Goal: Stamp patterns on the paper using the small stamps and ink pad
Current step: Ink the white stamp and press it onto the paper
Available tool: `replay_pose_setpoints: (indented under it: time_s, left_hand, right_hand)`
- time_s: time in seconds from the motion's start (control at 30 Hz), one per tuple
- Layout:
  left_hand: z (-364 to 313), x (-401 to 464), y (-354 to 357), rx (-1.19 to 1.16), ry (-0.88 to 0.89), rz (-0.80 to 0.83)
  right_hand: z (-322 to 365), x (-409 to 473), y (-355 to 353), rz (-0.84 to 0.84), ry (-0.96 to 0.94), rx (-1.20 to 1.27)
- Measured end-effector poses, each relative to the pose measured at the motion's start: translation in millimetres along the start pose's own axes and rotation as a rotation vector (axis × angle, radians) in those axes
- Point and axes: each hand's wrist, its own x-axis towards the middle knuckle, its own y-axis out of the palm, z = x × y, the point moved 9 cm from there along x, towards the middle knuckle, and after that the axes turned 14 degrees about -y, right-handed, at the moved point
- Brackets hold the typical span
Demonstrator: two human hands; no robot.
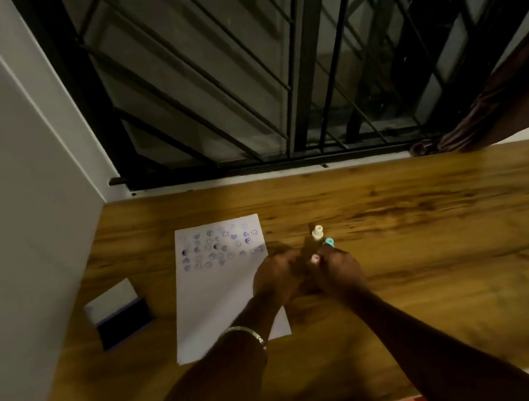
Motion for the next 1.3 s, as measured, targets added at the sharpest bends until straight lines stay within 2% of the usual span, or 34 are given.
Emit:
replay_pose_setpoints:
  time_s: [0.1,0.2,0.3,0.4,0.57,0.6,0.67,0.7,0.77,0.83,0.9,1.1,1.2,1.3]
  left_hand:
    - [13.7,-8.6,-20.3,0.035,0.007,-0.106]
    - [46.4,-17.6,-48.1,0.023,-0.098,-0.207]
    - [90.2,-33.5,-81.2,0.031,-0.201,-0.282]
    - [134.1,-50.5,-104.2,-0.050,-0.270,-0.245]
    - [228.5,-105.3,-144.3,-0.363,-0.491,-0.300]
    - [250.2,-116.4,-148.7,-0.509,-0.529,-0.291]
    - [278.9,-141.9,-168.5,-0.774,-0.528,-0.350]
    - [294.1,-151.4,-175.3,-0.802,-0.522,-0.407]
    - [310.2,-171.9,-182.1,-0.746,-0.570,-0.448]
    - [319.2,-188.8,-189.5,-0.560,-0.646,-0.542]
    - [320.9,-197.8,-191.4,-0.515,-0.658,-0.579]
    - [342.6,-192.7,-171.2,-0.498,-0.701,-0.504]
    - [343.4,-184.5,-164.0,-0.432,-0.700,-0.462]
    - [336.1,-179.0,-173.4,-0.364,-0.664,-0.486]
  right_hand:
    - [35.7,12.9,15.0,0.021,-0.074,0.061]
    - [79.6,23.9,34.5,-0.013,-0.186,0.058]
    - [124.1,33.0,67.8,0.068,-0.225,0.170]
    - [176.3,36.3,95.0,0.164,-0.305,0.262]
    - [258.2,30.5,143.2,0.271,-0.470,0.345]
    - [271.9,29.1,152.2,0.296,-0.501,0.330]
    - [299.0,27.1,165.7,0.340,-0.560,0.253]
    - [311.4,26.6,170.8,0.342,-0.588,0.220]
    - [332.8,25.1,179.9,0.321,-0.641,0.174]
    - [351.9,23.3,186.3,0.291,-0.698,0.124]
    - [365.2,22.1,192.0,0.277,-0.742,0.083]
    - [362.1,19.0,226.4,0.376,-0.768,-0.045]
    - [360.3,21.1,231.2,0.413,-0.781,-0.023]
    - [361.2,20.7,229.4,0.453,-0.783,0.032]
